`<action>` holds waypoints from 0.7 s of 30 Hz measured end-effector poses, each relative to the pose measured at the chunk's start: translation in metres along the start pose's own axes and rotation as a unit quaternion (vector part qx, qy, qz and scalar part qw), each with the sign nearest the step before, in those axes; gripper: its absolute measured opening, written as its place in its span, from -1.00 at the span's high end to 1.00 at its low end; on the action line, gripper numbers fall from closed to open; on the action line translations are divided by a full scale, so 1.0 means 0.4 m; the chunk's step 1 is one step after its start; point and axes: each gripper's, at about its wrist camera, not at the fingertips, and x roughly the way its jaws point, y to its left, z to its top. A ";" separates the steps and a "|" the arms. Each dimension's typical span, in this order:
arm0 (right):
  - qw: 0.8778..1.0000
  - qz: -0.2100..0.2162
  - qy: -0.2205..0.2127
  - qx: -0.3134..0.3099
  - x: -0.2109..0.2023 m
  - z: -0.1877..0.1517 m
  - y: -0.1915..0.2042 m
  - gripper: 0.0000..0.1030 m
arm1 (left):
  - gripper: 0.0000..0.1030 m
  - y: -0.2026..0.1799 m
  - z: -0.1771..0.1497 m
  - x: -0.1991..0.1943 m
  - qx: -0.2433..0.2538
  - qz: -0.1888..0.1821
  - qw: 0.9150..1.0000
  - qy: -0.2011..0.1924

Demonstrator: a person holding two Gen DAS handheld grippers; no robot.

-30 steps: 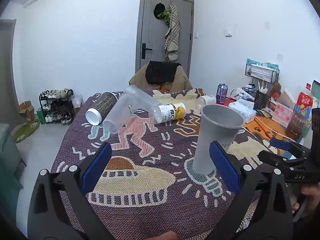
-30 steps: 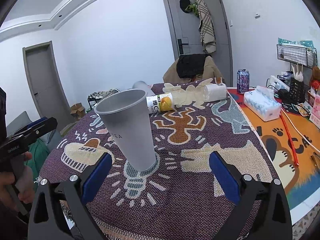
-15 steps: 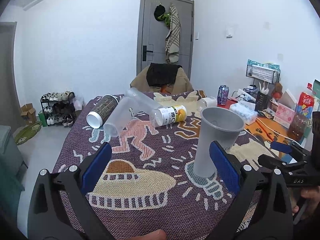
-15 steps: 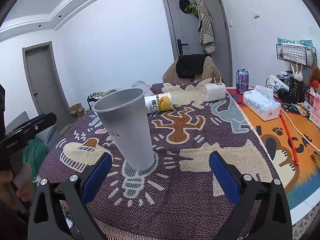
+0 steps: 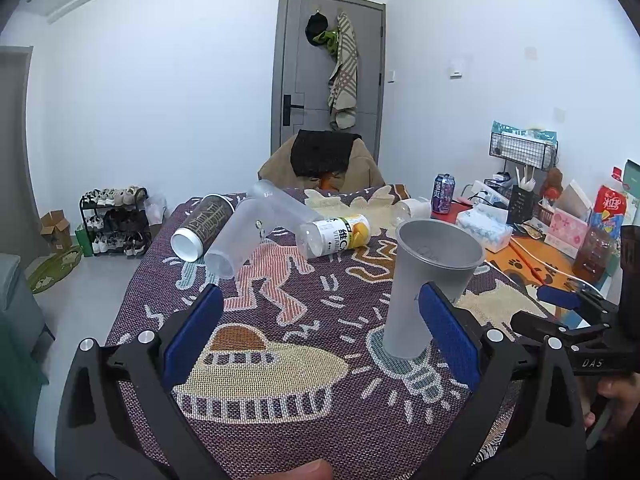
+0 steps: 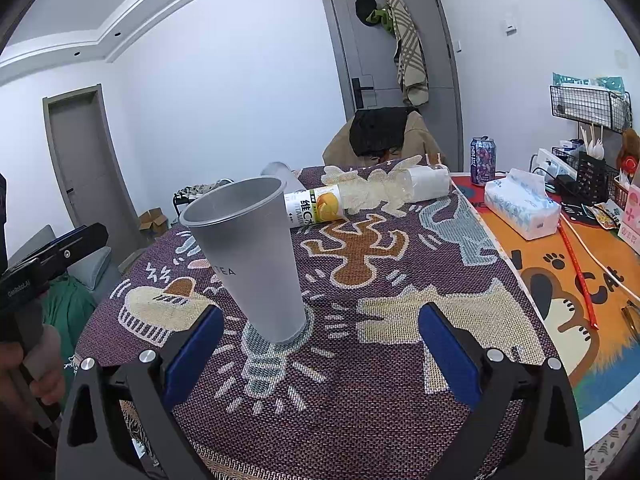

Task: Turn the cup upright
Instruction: 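Hold the upright cup steady on the rug with the right gripper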

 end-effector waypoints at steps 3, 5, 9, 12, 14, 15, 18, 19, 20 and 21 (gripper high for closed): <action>1.000 0.000 0.001 -0.001 0.001 0.001 0.001 -0.85 | -0.89 0.000 0.000 0.001 0.000 0.002 1.000 -0.001; 1.000 0.000 0.001 -0.002 0.002 0.001 0.001 -0.85 | -0.89 0.003 0.000 0.001 -0.002 0.003 1.000 -0.001; 1.000 0.000 0.000 -0.002 0.001 0.001 0.001 -0.85 | -0.89 0.004 -0.001 0.000 -0.004 0.005 1.000 -0.002; 1.000 -0.003 -0.001 -0.001 0.001 0.002 0.000 -0.85 | -0.89 0.006 0.000 0.001 -0.006 0.007 1.000 -0.002; 1.000 -0.004 -0.001 0.000 0.001 0.002 -0.002 -0.85 | -0.89 0.005 0.001 0.002 -0.005 0.007 1.000 -0.002; 1.000 -0.004 -0.001 0.000 0.000 0.002 -0.002 -0.85 | -0.89 0.005 0.001 0.002 -0.005 0.007 1.000 -0.002; 1.000 -0.005 0.000 -0.001 0.001 0.003 -0.002 -0.85 | -0.89 0.005 0.001 0.003 -0.005 0.007 1.000 -0.001; 1.000 -0.005 0.000 -0.002 0.000 0.002 -0.001 -0.85 | -0.89 0.005 0.001 0.003 -0.004 0.007 1.000 -0.001; 1.000 -0.006 -0.001 -0.002 0.000 0.003 -0.001 -0.85 | -0.89 0.005 0.001 0.003 -0.004 0.007 1.000 -0.002; 1.000 -0.005 -0.001 -0.003 0.001 0.003 -0.001 -0.85 | -0.89 0.006 0.001 0.003 -0.004 0.007 1.000 -0.003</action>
